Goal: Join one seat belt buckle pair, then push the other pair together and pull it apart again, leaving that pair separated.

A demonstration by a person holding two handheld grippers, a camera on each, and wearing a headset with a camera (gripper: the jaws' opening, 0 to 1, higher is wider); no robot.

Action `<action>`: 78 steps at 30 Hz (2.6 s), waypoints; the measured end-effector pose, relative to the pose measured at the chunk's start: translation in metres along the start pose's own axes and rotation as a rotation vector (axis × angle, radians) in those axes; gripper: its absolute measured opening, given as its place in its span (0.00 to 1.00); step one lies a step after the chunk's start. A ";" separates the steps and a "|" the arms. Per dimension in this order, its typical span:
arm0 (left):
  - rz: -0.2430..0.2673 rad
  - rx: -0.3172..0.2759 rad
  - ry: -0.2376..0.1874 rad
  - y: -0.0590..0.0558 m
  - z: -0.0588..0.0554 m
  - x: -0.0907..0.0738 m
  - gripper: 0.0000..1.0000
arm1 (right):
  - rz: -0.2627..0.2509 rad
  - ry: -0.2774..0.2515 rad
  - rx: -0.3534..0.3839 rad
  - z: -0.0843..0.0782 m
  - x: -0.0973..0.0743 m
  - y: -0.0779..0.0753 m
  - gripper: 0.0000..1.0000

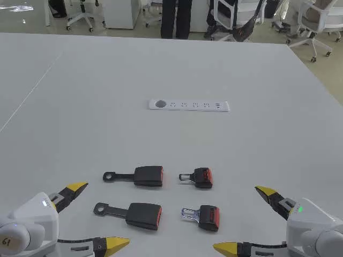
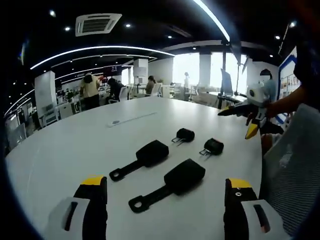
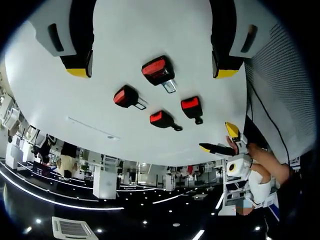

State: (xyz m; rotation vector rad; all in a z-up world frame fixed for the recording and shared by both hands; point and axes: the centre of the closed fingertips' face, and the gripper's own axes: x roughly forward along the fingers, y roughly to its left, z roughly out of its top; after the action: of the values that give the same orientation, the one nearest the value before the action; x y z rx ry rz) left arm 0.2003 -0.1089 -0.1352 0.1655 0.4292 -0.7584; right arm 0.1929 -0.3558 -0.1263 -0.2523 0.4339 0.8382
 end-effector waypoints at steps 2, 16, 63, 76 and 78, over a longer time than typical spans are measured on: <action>-0.001 -0.005 0.002 0.000 0.000 0.000 0.99 | 0.001 -0.001 0.000 0.000 0.000 0.000 1.00; -0.004 0.004 0.007 -0.003 0.000 0.000 1.00 | -0.001 -0.003 -0.009 -0.002 0.000 -0.004 1.00; -0.023 0.021 0.028 -0.006 -0.001 0.003 1.00 | 0.012 0.009 -0.049 0.004 -0.003 -0.005 1.00; -0.042 0.052 0.045 0.001 0.009 0.006 0.98 | 0.049 0.035 -0.084 0.005 0.000 -0.014 1.00; -0.052 0.063 0.052 -0.001 0.011 0.007 0.98 | 0.056 0.042 -0.088 0.006 0.000 -0.014 1.00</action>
State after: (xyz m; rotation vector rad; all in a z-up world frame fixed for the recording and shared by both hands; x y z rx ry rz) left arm 0.2077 -0.1177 -0.1279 0.2347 0.4606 -0.8208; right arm 0.2053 -0.3626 -0.1206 -0.3413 0.4453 0.9096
